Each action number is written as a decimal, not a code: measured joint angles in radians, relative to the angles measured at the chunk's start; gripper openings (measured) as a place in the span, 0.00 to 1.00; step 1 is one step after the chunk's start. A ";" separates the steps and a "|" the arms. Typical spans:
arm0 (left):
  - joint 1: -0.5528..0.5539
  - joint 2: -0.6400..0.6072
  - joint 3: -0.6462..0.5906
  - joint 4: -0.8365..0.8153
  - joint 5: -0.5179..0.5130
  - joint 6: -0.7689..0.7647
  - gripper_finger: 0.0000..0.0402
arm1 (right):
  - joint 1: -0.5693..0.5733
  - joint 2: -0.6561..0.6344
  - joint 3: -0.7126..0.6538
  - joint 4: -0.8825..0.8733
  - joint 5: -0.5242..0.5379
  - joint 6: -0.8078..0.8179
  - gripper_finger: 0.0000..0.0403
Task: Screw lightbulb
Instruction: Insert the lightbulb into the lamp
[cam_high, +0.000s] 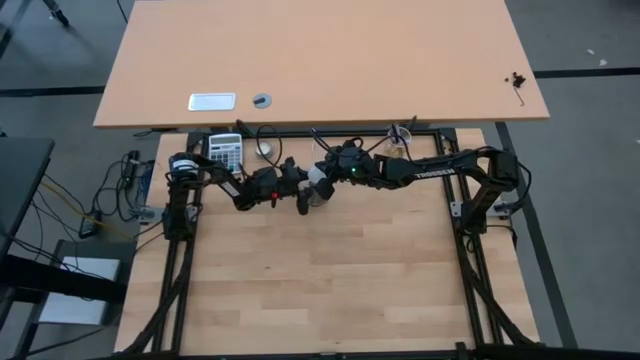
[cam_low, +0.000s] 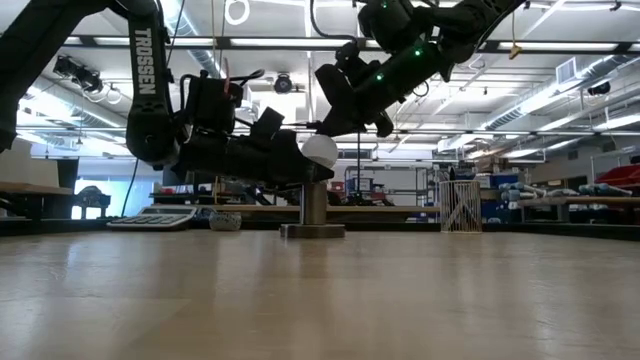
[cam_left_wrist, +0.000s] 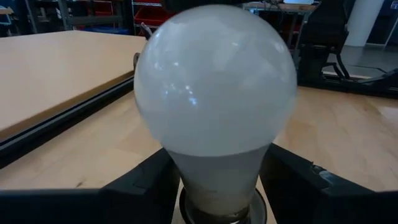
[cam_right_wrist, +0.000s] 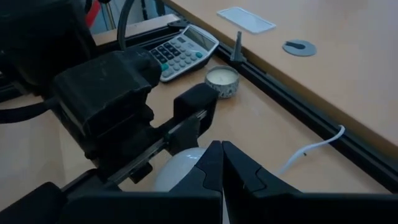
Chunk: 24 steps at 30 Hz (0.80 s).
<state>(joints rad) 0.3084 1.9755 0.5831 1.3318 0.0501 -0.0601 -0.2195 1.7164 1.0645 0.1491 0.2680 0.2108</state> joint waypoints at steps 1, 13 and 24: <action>0.000 0.000 0.000 0.001 0.000 0.000 0.52 | 0.001 0.000 0.000 -0.001 0.000 0.000 0.02; -0.003 -0.002 0.001 0.011 0.007 -0.034 0.52 | 0.037 0.001 0.000 0.007 -0.002 -0.003 0.02; 0.006 -0.044 0.001 -0.069 0.060 -0.051 0.52 | 0.035 0.002 0.000 0.019 -0.020 -0.012 0.02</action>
<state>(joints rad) 0.3141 1.9312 0.5842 1.2633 0.1104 -0.1113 -0.1844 1.7180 1.0641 0.1680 0.2481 0.1989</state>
